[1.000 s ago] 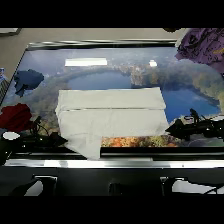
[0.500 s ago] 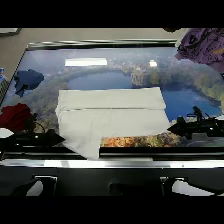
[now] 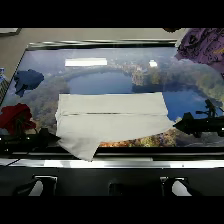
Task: Fold the clothes and pants, and hang the long-sleeved shirts on hangers.
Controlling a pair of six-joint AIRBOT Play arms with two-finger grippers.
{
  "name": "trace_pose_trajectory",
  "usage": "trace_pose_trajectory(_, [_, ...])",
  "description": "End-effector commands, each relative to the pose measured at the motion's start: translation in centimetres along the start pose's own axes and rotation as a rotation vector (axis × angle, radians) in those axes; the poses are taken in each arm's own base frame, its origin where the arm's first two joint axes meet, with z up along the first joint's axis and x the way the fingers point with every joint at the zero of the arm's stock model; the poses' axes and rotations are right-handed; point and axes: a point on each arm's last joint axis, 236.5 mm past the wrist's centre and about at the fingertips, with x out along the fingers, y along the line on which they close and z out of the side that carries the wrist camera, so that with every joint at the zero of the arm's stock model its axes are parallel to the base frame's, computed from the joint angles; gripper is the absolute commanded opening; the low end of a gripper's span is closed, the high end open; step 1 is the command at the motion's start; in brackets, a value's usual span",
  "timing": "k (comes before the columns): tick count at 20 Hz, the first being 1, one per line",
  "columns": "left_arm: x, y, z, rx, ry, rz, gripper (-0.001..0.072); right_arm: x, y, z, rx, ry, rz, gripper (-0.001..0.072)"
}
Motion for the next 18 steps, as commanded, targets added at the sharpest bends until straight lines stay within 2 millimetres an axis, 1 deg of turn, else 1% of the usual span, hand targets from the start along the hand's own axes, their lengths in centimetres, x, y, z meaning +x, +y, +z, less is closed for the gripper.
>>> trace_pose_trajectory(1, [0.2, -1.7, 3.2, -0.046, -0.078, -0.075, 0.0015, 1.3, 2.1, 1.1, -0.092, -0.041, -0.004, 0.0030])
trace_pose_trajectory(3, [0.1, -2.4, 5.7, -0.063, -0.113, -0.094, 0.0015, 2.7, 3.3, 2.7, -0.143, -0.076, -0.026, 0.0030])
trace_pose_trajectory(4, [0.1, -2.6, 7.2, -0.067, -0.131, -0.096, 0.0015, 2.9, 3.5, 3.6, -0.150, -0.095, -0.047, 0.0030])
trace_pose_trajectory(6, [0.2, -2.9, 9.7, -0.068, -0.144, -0.095, 0.0015, 3.1, 4.4, 5.7, -0.186, -0.124, -0.070, 0.0030])
trace_pose_trajectory(9, [1.4, -2.9, 12.9, -0.058, -0.124, -0.083, 0.0015, 3.2, 5.9, 8.9, -0.228, -0.163, -0.078, 0.0030])
trace_pose_trajectory(13, [3.5, -3.1, 17.2, -0.055, -0.099, -0.073, 0.0015, 3.3, 6.5, 13.0, -0.236, -0.213, -0.097, 0.0030])
trace_pose_trajectory(16, [5.2, -4.1, 20.3, -0.030, -0.082, -0.075, 0.0015, 3.9, 6.6, 15.0, -0.235, -0.217, -0.092, 0.0030])
trace_pose_trajectory(18, [5.9, -4.7, 22.5, -0.014, -0.086, -0.081, 0.0015, 4.5, 6.4, 16.1, -0.229, -0.227, -0.092, 0.0030])
